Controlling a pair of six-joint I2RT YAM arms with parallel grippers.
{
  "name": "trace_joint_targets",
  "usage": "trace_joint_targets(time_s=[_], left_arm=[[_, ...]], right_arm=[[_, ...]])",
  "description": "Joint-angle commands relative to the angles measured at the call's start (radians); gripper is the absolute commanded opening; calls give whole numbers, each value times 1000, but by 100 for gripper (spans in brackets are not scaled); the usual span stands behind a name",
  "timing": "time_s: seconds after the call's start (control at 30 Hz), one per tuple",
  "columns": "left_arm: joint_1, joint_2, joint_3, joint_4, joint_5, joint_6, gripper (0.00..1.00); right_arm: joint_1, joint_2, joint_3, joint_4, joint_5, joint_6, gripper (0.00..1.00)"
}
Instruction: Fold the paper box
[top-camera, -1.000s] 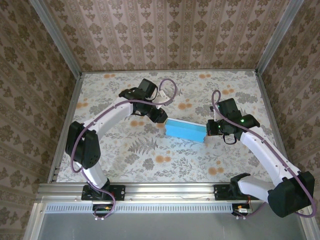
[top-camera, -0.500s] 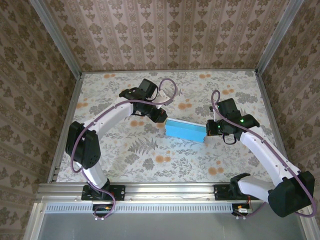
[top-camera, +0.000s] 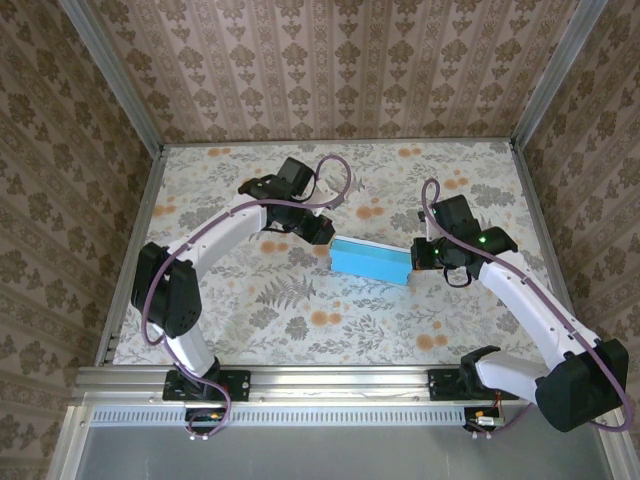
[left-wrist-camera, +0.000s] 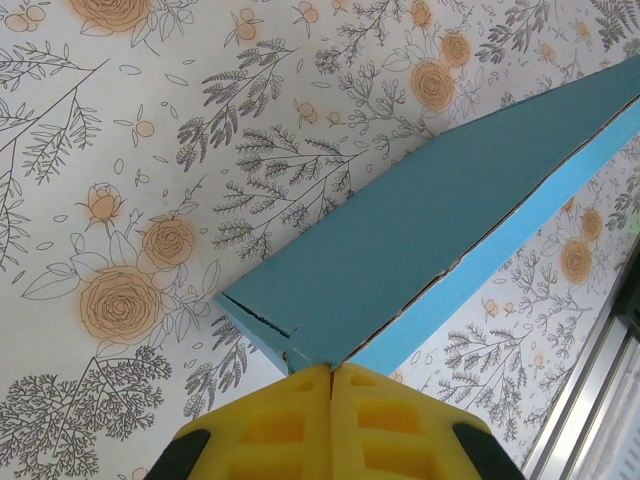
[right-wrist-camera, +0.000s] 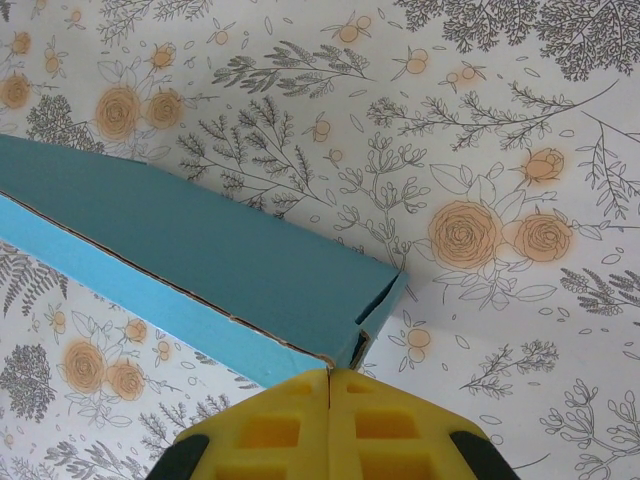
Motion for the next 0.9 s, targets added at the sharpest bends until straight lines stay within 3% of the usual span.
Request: trace_joint_targets(time_s=[0.0,0.37,0.87], left_arm=[[-18,17,2,5,31,-26,4],[-23,-4,-50,39,32,-54,2],[-25,-29,-101,52,21,-64,0]], right_arm=[[16,9,11,10,-37,25,0],[18,5,-12,29,-79,61,0],[18,-27,-52,-21,-16,29,0]])
